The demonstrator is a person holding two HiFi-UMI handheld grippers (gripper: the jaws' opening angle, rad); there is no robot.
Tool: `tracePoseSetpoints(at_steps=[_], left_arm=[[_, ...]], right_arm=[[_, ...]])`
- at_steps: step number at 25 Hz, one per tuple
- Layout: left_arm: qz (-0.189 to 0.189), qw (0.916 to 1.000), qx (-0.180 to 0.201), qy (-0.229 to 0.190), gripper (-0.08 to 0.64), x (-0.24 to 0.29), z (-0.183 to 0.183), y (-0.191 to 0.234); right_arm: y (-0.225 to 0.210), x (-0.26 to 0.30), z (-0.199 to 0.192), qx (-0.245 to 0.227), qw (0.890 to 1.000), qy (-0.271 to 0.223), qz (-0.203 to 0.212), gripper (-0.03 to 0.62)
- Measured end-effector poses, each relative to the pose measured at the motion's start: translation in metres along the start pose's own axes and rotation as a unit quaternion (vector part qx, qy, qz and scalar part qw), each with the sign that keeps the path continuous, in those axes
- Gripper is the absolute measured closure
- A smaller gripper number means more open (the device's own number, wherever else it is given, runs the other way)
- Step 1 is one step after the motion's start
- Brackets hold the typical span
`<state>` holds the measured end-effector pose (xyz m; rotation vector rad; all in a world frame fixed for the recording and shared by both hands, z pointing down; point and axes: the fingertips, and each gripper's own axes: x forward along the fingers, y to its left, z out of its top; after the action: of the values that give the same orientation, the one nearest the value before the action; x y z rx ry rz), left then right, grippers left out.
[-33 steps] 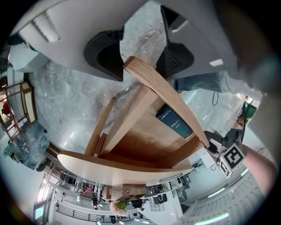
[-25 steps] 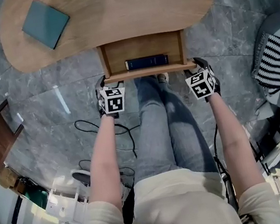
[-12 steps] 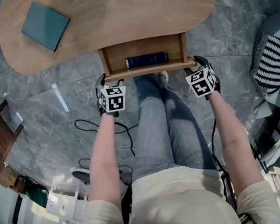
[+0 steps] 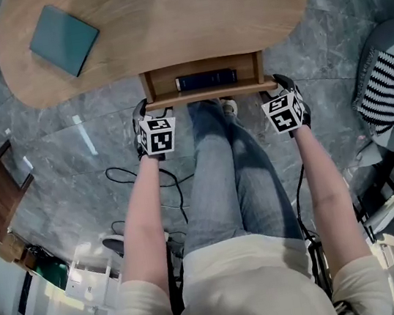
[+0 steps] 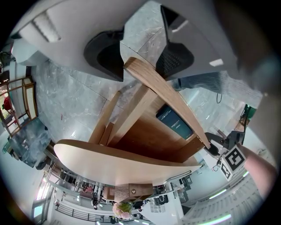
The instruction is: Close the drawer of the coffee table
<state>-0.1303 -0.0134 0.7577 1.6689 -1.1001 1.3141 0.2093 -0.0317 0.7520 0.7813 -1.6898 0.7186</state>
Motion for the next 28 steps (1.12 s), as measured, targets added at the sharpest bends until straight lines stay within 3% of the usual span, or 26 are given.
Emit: tracePoseSetpoints(at_steps=[28], left_arm=[[0.002,0.9998,-0.002,-0.021,0.259,0.008,0.062,0.027]], right_arm=[[-0.035,0.005,0.053,0.001,1.0,-0.009,-0.013,0.364]])
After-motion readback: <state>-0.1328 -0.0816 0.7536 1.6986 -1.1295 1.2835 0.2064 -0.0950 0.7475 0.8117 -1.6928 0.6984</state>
